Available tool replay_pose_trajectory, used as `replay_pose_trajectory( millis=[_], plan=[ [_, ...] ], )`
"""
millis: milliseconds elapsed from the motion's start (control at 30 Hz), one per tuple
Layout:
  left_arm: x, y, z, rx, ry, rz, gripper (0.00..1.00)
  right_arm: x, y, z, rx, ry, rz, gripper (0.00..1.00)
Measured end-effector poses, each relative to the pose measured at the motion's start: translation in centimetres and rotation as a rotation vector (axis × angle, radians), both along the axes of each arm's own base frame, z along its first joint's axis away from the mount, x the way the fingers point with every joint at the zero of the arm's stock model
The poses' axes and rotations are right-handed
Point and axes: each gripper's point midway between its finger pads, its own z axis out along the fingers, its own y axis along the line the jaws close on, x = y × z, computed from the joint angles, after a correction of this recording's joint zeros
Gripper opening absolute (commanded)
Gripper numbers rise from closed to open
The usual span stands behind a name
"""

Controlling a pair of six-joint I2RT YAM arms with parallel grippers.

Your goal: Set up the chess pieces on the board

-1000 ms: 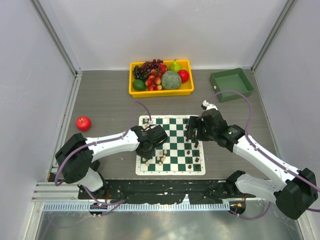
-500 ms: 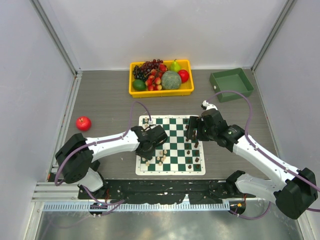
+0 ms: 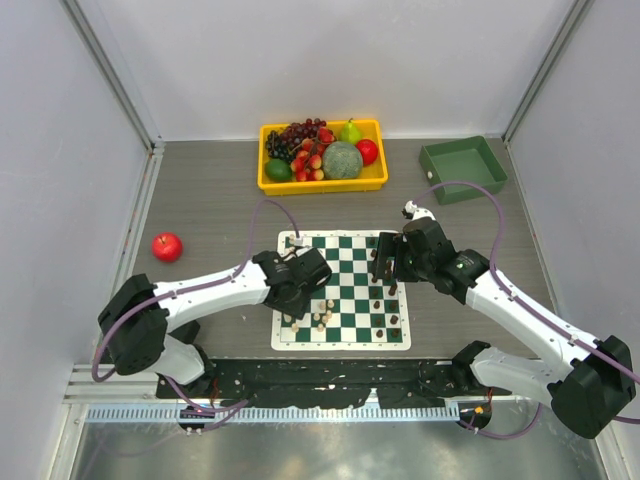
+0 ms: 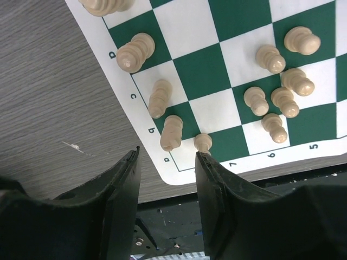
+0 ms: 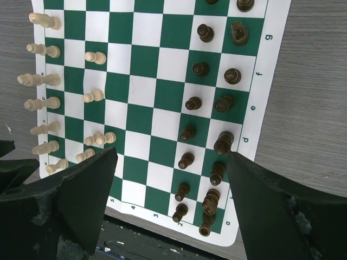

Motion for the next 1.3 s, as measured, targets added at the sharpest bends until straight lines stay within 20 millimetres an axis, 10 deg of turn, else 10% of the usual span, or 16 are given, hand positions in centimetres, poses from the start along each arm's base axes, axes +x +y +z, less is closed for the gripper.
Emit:
replay_pose_trajectory(
  millis=[500,1300],
  plan=[
    [-1.1,-1.5,2.1,-0.087,-0.013,-0.03,0.41,0.0,0.0,0.2,0.004,-0.007,0.0,0.89],
    [-2.3,-2.4,-0.5,-0.057,0.057,-0.045,0.34,0.0,0.0,0.3,0.006,-0.009,0.0,0.89]
  ],
)
